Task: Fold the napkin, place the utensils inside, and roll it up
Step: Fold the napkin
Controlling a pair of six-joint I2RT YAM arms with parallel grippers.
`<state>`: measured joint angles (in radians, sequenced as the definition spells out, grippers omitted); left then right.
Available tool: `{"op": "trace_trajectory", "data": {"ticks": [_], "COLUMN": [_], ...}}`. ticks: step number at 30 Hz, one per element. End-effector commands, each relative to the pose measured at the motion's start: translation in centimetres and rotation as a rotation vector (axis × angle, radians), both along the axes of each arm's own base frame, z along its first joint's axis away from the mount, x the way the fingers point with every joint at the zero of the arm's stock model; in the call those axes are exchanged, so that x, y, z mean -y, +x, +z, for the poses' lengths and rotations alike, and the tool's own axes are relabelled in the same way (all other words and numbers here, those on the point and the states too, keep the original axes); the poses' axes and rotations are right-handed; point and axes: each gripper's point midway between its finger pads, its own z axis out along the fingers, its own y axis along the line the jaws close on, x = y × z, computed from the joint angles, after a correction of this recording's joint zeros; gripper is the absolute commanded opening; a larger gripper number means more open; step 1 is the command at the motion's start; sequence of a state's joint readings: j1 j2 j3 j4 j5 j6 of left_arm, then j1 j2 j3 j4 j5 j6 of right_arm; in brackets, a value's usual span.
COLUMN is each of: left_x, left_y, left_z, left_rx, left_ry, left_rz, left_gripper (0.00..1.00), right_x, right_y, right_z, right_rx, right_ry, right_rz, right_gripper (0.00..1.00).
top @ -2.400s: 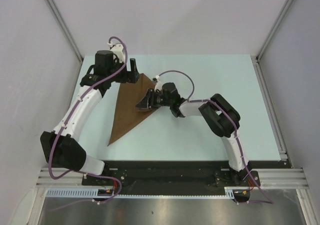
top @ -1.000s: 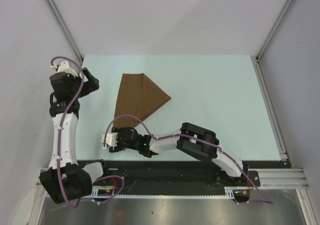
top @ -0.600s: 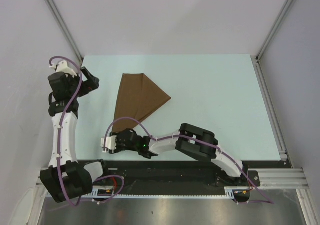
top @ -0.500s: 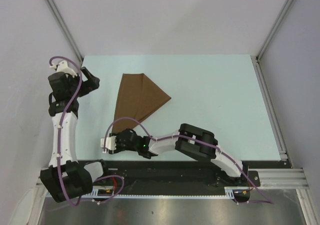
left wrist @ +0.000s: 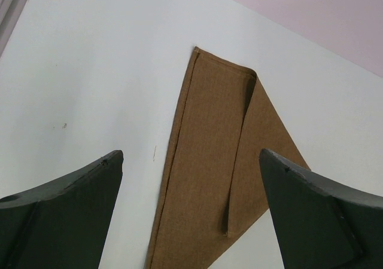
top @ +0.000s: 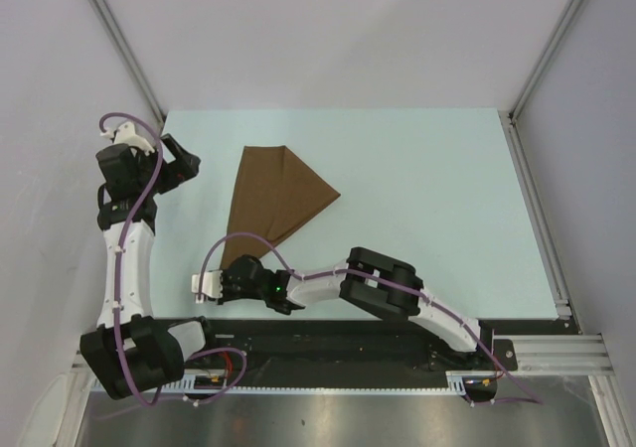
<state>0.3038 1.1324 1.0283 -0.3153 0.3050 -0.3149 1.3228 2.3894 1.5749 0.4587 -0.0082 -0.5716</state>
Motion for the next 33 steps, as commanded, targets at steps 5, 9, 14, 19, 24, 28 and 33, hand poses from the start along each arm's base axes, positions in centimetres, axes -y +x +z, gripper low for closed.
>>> {"op": "trace_trajectory", "data": {"ticks": [5, 9, 14, 19, 24, 28, 33], "left_x": [-0.2, -0.7, -1.3, -1.6, -1.7, -1.6, -1.5], "left_y": [0.3, 0.3, 0.2, 0.1, 0.1, 0.1, 0.2], "left_z": [0.8, 0.7, 0.6, 0.6, 0.5, 0.4, 0.3], "left_rx": [0.038, 0.036, 0.034, 0.033, 0.034, 0.032, 0.032], "left_ry": [-0.019, -0.018, -0.015, -0.018, -0.023, -0.026, -0.032], "left_rz": [-0.005, 0.009, 0.026, 0.035, 0.036, 0.031, 0.023], "left_gripper": [1.0, 1.0, 1.0, 1.0, 1.0, 1.0, 1.0], "right_x": [-0.4, -0.4, 1.9, 8.0, 13.7, 17.3, 19.6], "right_y": [0.2, 1.3, 5.3, 12.5, 18.2, 20.9, 21.7], "right_z": [2.1, 6.8, 13.0, 15.3, 16.2, 15.2, 13.1], "right_rx": [-0.094, -0.177, -0.31, -0.406, -0.494, -0.531, -0.562], "right_ry": [0.066, 0.2, 0.367, 0.477, 0.59, 0.63, 0.624], "right_rz": [-0.076, -0.119, -0.23, -0.398, -0.55, -0.638, -0.707], "right_gripper": [0.0, 0.0, 0.0, 0.0, 0.0, 0.0, 0.0]}}
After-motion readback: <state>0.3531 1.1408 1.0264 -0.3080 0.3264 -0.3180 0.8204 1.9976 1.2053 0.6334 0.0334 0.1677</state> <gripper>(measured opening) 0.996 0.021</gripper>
